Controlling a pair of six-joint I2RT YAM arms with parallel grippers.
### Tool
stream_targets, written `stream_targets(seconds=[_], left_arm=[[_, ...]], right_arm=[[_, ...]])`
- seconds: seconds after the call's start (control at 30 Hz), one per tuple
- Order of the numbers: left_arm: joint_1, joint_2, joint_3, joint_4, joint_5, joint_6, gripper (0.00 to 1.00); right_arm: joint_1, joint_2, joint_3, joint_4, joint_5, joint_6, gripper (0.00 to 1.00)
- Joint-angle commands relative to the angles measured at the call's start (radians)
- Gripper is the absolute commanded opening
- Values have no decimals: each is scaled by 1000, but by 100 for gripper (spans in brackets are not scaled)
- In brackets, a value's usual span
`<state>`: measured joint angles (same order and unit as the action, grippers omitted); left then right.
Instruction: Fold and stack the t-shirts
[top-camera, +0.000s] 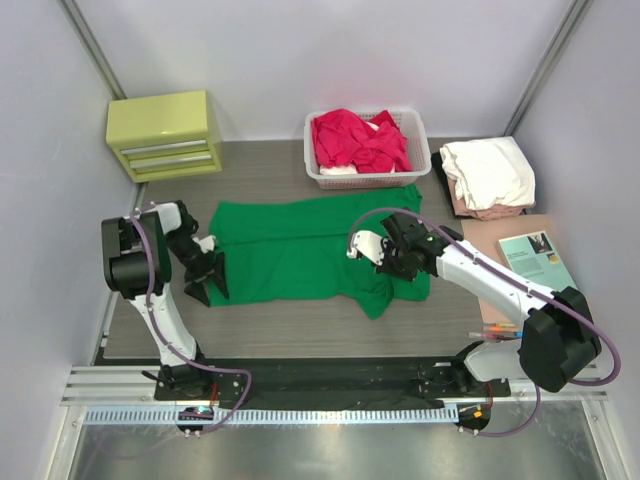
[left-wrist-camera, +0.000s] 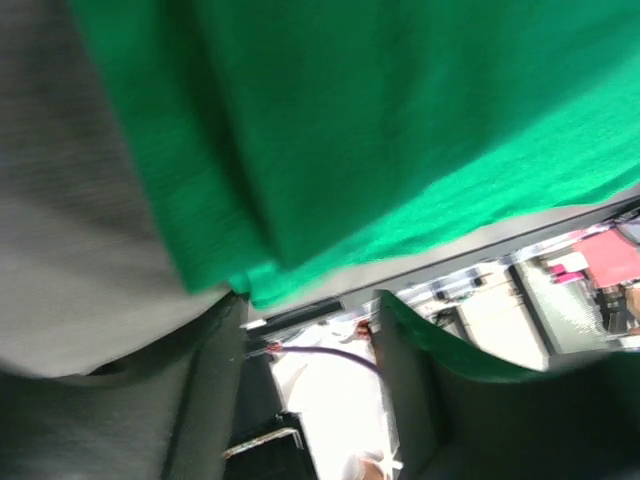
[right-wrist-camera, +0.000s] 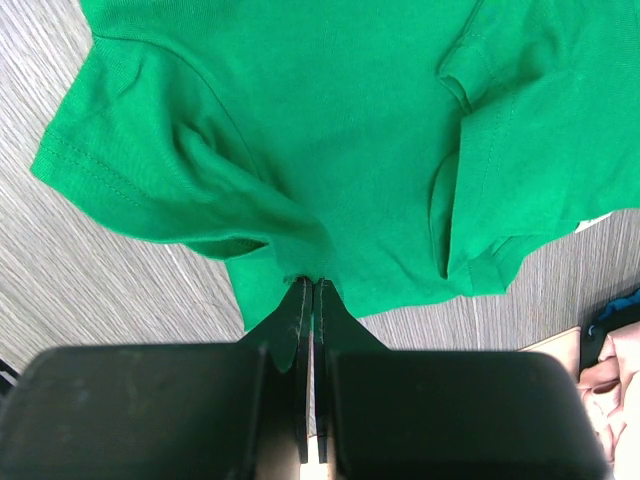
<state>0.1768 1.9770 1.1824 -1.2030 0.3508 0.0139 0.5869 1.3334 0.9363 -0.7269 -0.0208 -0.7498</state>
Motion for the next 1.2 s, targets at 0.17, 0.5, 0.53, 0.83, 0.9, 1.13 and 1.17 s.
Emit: stream_targets(seconds=[0.17,0.5,0.53,0.83,0.9,1.13,1.17], left_arm=[[-11,-26,8,49,19,20,0],[-33,-127,-26,80,72,70,0],[-55,-145,-32,86,79,80,0],[-212,-322,-64,167,50,107,0],[-218,-343,-69,181,50,112,0],[-217,-429,-72,246,-18,120,0],[-217,-440,-75,249,-36,116,0]], right_arm=[[2,9,32,26,-34,20,1],[2,-25,-1,7,-11,10,1],[2,-31,-4,3,-11,12,1],[2,-198,-14,-84,21,70,1],[2,-267,-43,-85,84,84,1],[-1,-411,-82,-83,174,156,1],[-7,-419,-80,-86,165,159,1]])
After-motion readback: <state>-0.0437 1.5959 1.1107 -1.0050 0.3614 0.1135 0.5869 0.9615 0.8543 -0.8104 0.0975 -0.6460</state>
